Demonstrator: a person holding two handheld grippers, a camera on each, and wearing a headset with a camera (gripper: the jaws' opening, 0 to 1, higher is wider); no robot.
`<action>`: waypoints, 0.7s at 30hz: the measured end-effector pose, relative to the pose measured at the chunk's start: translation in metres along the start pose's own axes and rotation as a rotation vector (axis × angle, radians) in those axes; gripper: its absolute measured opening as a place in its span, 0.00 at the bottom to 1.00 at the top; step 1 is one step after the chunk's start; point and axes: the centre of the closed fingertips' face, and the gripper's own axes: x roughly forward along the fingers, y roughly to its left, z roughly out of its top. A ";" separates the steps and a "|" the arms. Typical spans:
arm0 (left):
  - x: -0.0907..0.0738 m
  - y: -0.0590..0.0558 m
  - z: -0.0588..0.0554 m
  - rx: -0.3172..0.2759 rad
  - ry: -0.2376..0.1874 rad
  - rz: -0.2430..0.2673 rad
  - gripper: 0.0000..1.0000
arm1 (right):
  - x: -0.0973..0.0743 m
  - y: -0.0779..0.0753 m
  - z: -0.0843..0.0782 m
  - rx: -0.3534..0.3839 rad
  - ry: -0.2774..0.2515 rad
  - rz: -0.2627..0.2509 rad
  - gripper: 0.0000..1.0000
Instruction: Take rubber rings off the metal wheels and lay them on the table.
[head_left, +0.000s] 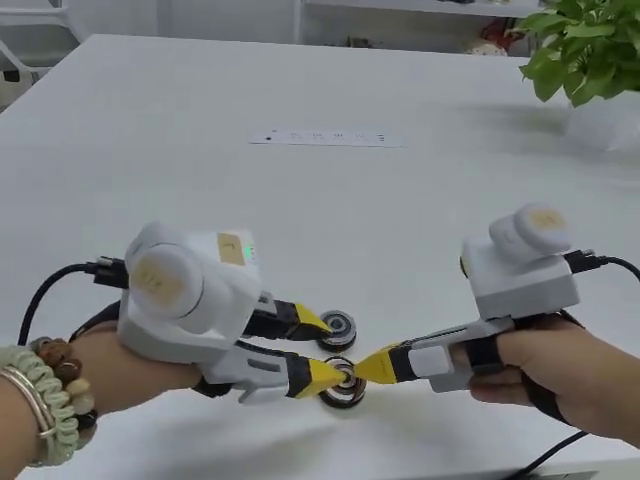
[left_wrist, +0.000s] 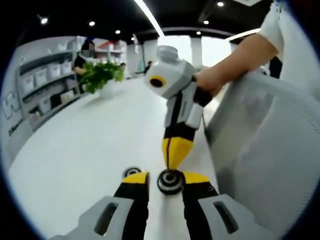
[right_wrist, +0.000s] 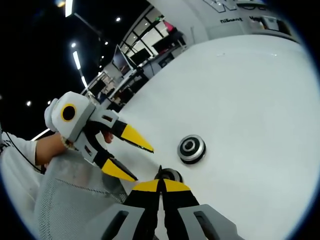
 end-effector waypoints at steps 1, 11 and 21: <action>-0.002 -0.001 0.000 0.000 0.001 -0.003 0.28 | 0.000 0.000 0.001 0.000 -0.004 0.001 0.00; -0.012 -0.008 -0.001 0.017 0.031 -0.038 0.46 | -0.010 -0.002 0.010 0.002 -0.049 0.001 0.00; -0.029 0.003 0.009 -0.037 -0.019 0.012 0.62 | -0.011 0.005 0.025 -0.037 -0.094 0.010 0.00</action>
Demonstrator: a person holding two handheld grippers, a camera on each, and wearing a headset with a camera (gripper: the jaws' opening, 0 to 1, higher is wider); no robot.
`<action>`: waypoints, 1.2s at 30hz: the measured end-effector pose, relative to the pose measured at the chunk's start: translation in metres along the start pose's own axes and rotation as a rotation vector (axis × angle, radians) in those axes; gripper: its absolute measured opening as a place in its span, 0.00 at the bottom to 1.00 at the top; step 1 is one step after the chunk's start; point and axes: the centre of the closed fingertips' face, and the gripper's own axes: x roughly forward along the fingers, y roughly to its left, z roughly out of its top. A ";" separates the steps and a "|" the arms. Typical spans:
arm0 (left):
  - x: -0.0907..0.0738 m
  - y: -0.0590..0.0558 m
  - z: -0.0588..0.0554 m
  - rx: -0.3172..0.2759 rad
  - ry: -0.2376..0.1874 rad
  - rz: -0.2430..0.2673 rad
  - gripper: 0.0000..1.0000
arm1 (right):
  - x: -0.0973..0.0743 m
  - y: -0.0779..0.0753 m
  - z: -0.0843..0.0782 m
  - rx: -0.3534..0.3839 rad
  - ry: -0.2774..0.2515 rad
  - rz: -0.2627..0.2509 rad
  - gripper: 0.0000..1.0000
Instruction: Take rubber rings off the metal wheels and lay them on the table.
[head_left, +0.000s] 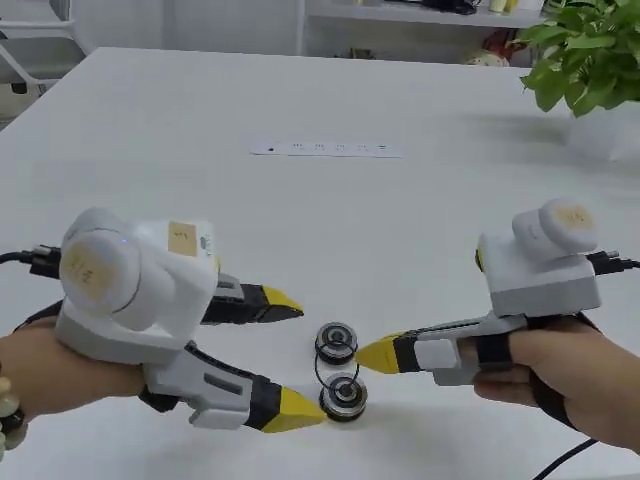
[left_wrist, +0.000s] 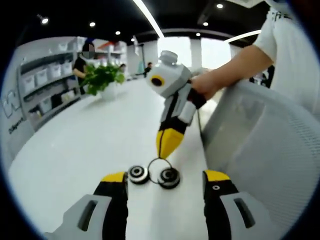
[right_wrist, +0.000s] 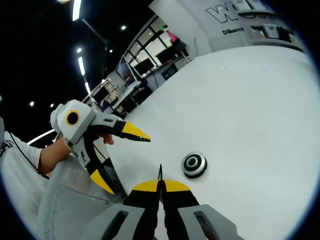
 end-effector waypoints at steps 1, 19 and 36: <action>-0.003 0.001 0.002 -0.005 -0.009 0.008 0.62 | 0.000 0.001 0.001 -0.004 -0.002 0.002 0.00; -0.039 0.005 -0.005 -0.054 -0.045 0.113 0.81 | 0.007 0.017 0.012 -0.026 -0.033 0.043 0.00; -0.063 0.005 -0.020 -0.152 -0.073 0.174 0.88 | 0.031 0.043 0.020 -0.045 -0.026 0.075 0.00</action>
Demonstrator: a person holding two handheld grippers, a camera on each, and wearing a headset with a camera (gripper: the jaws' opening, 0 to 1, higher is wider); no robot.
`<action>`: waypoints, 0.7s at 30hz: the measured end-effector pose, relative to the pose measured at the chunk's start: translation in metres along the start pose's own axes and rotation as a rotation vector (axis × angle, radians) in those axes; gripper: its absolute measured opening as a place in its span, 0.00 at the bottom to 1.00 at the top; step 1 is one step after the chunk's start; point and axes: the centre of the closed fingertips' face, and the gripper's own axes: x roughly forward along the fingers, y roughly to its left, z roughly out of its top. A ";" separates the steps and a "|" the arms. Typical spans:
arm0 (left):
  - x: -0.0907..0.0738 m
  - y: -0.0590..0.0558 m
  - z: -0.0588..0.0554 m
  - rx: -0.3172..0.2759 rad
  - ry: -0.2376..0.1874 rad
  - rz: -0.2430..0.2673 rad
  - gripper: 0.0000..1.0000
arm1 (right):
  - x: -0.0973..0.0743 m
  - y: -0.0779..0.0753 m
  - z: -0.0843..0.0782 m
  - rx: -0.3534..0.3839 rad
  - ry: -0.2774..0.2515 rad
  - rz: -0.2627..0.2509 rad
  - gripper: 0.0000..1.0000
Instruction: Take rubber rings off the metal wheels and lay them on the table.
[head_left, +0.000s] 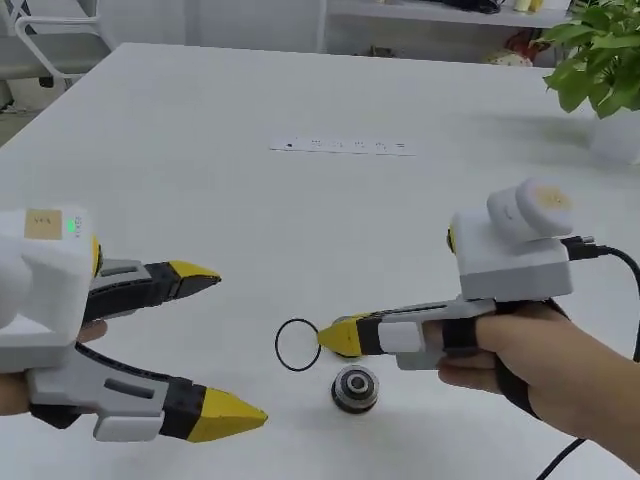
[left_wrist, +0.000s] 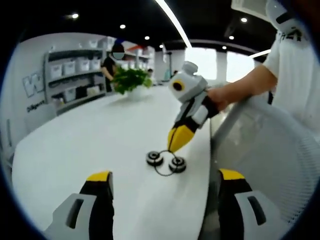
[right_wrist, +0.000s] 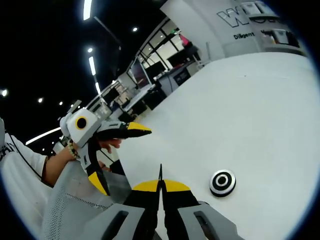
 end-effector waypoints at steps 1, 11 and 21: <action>-0.001 0.000 -0.001 -0.004 -0.001 0.003 0.88 | 0.003 0.001 0.000 0.000 0.004 0.001 0.00; 0.004 -0.009 -0.010 -0.024 0.036 -0.020 0.97 | 0.027 0.001 -0.026 -0.033 0.113 0.005 0.00; 0.007 -0.013 -0.021 -0.011 0.089 -0.038 0.97 | 0.026 -0.029 -0.041 -0.010 0.159 -0.093 0.00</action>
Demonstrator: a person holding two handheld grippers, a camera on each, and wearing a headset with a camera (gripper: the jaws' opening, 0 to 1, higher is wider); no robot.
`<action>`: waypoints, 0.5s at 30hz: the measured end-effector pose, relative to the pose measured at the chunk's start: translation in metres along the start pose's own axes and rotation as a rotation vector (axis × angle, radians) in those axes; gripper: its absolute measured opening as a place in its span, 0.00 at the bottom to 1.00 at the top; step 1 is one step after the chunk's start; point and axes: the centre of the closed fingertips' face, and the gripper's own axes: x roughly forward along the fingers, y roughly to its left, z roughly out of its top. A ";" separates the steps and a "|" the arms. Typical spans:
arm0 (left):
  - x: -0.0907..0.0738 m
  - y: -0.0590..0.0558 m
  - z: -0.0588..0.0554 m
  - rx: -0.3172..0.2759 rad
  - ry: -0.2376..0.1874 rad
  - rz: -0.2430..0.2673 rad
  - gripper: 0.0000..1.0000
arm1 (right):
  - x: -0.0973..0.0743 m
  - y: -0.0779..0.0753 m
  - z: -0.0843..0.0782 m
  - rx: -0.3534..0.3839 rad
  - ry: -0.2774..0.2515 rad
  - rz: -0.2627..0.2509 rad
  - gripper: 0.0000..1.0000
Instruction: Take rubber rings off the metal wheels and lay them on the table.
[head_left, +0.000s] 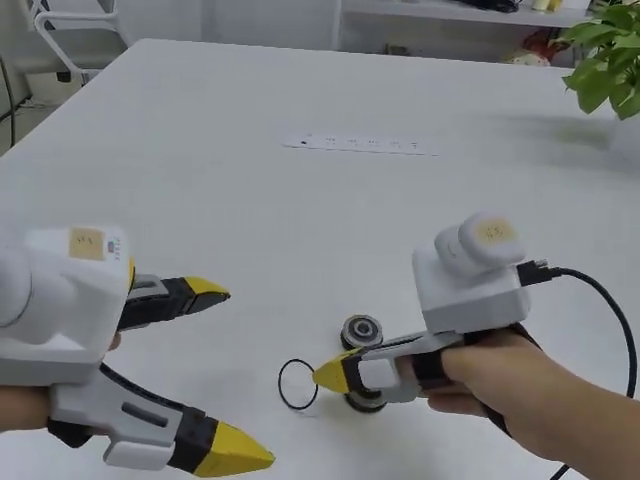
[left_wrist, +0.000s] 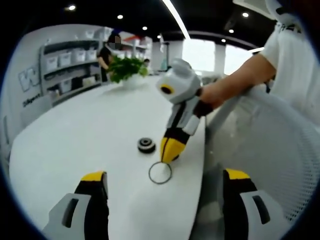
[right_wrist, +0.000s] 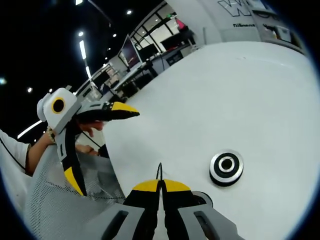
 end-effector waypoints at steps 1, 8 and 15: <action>0.000 0.000 0.000 0.002 0.002 -0.002 0.97 | 0.000 0.000 0.000 0.004 -0.002 -0.003 0.00; 0.001 0.000 -0.004 0.001 0.013 -0.007 0.97 | 0.004 0.000 -0.005 -0.053 0.026 -0.026 0.01; 0.002 -0.003 -0.008 0.005 0.033 -0.019 0.96 | 0.005 0.002 -0.006 -0.132 0.046 -0.036 0.07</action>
